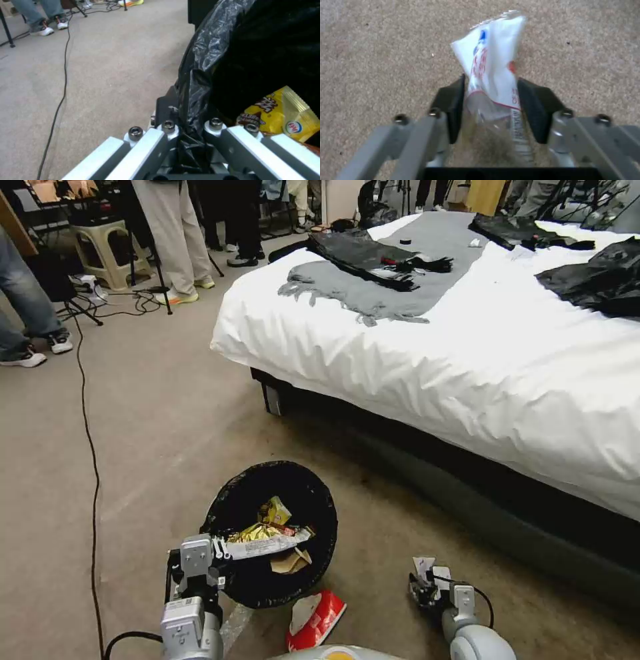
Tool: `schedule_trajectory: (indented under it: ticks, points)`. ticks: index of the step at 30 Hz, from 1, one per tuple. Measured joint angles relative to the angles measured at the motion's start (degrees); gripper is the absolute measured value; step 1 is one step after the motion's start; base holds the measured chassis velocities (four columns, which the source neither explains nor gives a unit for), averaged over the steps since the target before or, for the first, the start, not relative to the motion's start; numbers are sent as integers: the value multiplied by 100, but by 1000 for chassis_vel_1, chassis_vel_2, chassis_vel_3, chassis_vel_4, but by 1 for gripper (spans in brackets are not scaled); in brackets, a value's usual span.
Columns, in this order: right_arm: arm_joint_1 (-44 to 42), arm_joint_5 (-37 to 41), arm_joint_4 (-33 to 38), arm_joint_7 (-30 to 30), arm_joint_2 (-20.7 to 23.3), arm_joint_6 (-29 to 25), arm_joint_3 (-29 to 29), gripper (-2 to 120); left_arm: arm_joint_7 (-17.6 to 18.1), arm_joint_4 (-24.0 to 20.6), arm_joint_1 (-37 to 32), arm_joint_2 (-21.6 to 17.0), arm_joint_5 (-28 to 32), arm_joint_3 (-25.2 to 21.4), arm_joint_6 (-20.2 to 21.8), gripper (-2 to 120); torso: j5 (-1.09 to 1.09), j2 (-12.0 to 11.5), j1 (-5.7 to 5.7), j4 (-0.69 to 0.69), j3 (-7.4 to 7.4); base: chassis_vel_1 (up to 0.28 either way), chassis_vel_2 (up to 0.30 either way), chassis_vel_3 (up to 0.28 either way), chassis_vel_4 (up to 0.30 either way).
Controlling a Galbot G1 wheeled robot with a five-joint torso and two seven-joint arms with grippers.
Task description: Pick up the trash bin, then pick up the garbage from the floor and place it into the trash bin.
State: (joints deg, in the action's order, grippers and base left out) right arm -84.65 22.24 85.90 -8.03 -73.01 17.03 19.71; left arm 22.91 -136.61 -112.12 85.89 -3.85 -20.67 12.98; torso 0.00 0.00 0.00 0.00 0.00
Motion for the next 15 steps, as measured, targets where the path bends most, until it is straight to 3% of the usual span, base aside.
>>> schedule_trajectory:
  ticks: [5,8,15]
  points:
    - [-1,-37,-8,-2,3,-39,1,22,0,0,-1,-7,0,1,0,0,0,0,0,0,0,0,0,0,0]
    - [-1,-69,-11,-1,14,-93,14,6,0,0,-2,-11,0,1,-1,0,0,0,0,0,0,0,0,0,0]
    - [8,-113,-10,7,34,-172,37,0,0,7,14,-7,0,5,-1,0,0,0,0,0,0,0,0,0,0]
